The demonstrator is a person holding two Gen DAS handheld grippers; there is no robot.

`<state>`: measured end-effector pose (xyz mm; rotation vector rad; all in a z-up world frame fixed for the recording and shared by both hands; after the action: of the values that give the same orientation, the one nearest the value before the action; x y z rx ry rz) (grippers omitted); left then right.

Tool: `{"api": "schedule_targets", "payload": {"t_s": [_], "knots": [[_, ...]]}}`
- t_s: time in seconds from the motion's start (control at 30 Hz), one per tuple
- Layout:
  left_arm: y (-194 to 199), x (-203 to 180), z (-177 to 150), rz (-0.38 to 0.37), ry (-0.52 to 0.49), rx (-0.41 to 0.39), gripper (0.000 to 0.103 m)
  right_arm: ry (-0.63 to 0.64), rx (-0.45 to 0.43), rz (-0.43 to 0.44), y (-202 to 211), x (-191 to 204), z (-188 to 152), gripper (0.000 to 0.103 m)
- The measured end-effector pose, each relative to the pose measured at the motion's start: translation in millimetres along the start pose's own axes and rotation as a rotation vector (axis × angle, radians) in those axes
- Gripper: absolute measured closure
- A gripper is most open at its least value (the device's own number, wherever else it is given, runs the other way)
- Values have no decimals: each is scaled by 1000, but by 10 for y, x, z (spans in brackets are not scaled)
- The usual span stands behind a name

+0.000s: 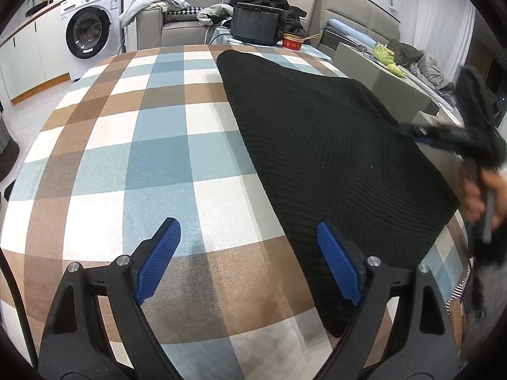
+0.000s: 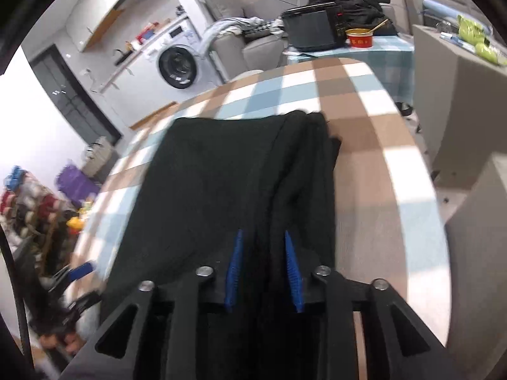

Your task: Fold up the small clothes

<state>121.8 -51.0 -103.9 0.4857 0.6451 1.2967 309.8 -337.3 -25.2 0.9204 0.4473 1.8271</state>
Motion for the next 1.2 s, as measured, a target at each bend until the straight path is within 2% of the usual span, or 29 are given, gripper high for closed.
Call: {"api": "schedule_targets", "payload": {"t_s": [0.07, 0.13, 0.23, 0.37, 0.4, 0.43, 0.47, 0.6, 0.67, 0.83, 1.0, 1.07, 1.13, 1.2], "knots": [[-11, -31, -10, -10, 1, 3, 16, -7, 3, 11, 160, 57, -140, 64], [-23, -56, -18, -10, -10, 5, 16, 15, -1, -20, 396, 100, -240, 64], [-30, -95, -38, -9, -16, 9, 16, 56, -50, -39, 690, 219, -404, 64], [-32, -159, -61, -21, -33, 14, 16, 83, -80, -49, 815, 356, -537, 64], [-33, -163, -67, -20, -35, 17, 16, 92, -70, -56, 785, 352, -560, 65], [-32, -166, -71, -18, -35, 19, 16, 86, -55, -66, 728, 340, -594, 79], [-24, -165, -72, -18, -35, 18, 16, 67, -17, -78, 650, 308, -655, 87], [-12, -154, -66, -15, -40, 14, 16, 49, 45, -66, 577, 284, -756, 88], [-24, -131, -75, -16, -31, 22, 16, 53, 45, -54, 587, 347, -704, 84], [-6, -137, -74, -22, -37, 20, 16, -3, -49, -19, 438, 325, -259, 83], [-16, -96, -73, -13, -29, 20, 16, -77, 6, -53, -78, 102, -13, 83], [-40, -85, -87, -13, -30, 28, 16, -107, 39, -39, -197, 28, -8, 83], [-57, -77, -103, -13, -24, 36, 16, -92, 32, -43, -232, 43, 17, 83], [-61, -80, -109, -14, -23, 37, 16, -92, 26, -32, -259, 53, 61, 97]]}}
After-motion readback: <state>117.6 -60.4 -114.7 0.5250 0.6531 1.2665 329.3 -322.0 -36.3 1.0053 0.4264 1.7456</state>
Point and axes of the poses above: each gripper's, at about its wrist camera, not at the fingertips, and y roughly against the way its jaws point, x to its left, z to its top, the point moved 6 cm from there along -y, roughly the way its jaws point, and after that the axes turned 7 degrees about -x, right-handed, at the moved point
